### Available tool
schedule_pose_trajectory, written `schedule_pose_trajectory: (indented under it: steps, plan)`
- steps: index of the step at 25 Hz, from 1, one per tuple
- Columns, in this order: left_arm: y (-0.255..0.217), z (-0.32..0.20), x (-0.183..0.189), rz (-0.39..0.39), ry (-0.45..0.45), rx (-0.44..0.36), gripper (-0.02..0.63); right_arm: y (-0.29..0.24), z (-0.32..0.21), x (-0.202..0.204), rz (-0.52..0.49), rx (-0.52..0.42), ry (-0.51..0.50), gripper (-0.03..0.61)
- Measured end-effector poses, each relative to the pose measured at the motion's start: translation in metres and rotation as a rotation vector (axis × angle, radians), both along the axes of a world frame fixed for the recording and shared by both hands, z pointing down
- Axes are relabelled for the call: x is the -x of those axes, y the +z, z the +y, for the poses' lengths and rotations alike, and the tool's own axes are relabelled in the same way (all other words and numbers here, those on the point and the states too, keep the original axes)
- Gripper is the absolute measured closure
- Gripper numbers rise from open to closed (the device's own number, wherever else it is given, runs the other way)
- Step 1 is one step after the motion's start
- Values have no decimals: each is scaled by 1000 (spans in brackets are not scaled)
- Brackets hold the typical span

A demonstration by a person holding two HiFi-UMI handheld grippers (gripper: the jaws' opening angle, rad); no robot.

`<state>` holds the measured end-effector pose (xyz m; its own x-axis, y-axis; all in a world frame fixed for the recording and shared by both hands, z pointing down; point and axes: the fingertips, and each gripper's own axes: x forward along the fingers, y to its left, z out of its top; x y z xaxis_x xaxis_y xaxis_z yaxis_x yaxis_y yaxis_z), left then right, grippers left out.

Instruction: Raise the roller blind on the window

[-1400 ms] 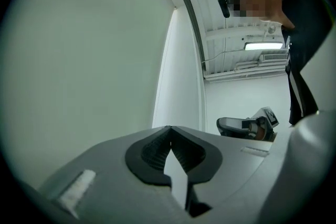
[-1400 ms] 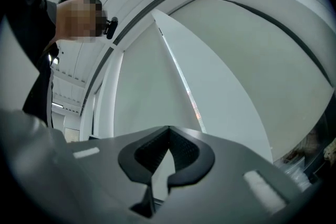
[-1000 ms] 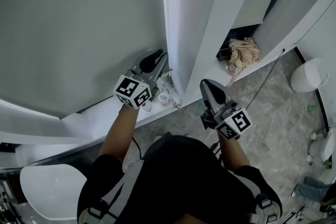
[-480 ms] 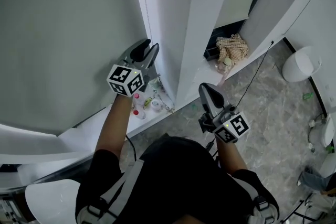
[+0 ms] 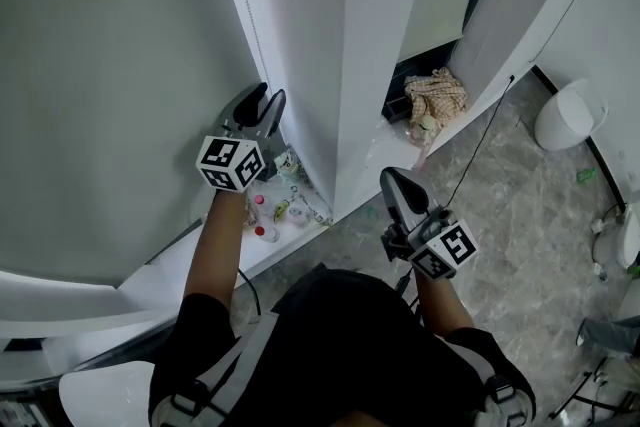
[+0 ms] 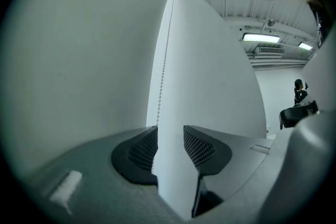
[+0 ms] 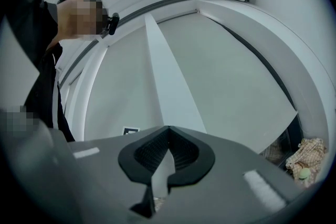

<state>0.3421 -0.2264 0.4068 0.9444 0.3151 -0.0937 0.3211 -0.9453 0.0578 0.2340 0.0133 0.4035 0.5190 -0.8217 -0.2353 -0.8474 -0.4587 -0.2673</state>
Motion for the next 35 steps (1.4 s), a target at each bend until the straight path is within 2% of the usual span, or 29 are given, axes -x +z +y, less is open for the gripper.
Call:
schedule_pose_trajectory:
  steps: [3,7,10,14,18,20,25,26,27,28,31,35]
  plan:
    - [-1,-10,-8,-9,-45,-8,454,-2,1,0,1,0,1,575]
    - [0,-17,-19,-18,-58,-18,449,0,5,-1,0,-2,14,575]
    - [3,-25,-27,-22,-62,7,449,1,10,0,2,-3,27,575]
    - [0,-26,-31,-2,-17,72,453,2,18,2,4,0,48,577]
    - [1,-36,-34,4,-95,52,463,1,25,7,7,2,66,575]
    - [1,-35,-36,6,-105,40,463,1,29,8,7,-1,72,577]
    - [-3,-24,-31,18,-17,57,465,-2,35,16,16,2,74,575]
    - [-4,-23,-28,23,-19,60,498,-3,36,17,17,0,75,577]
    - [-4,-23,-26,26,-24,61,578,-3,38,18,18,-1,75,575]
    - [-4,-22,-25,25,-27,61,601,-3,38,19,19,-2,73,575]
    - [-3,-16,-18,19,-6,82,603,-1,38,21,17,0,58,575]
    - [-12,8,8,39,120,185,603,6,36,22,-8,8,32,575]
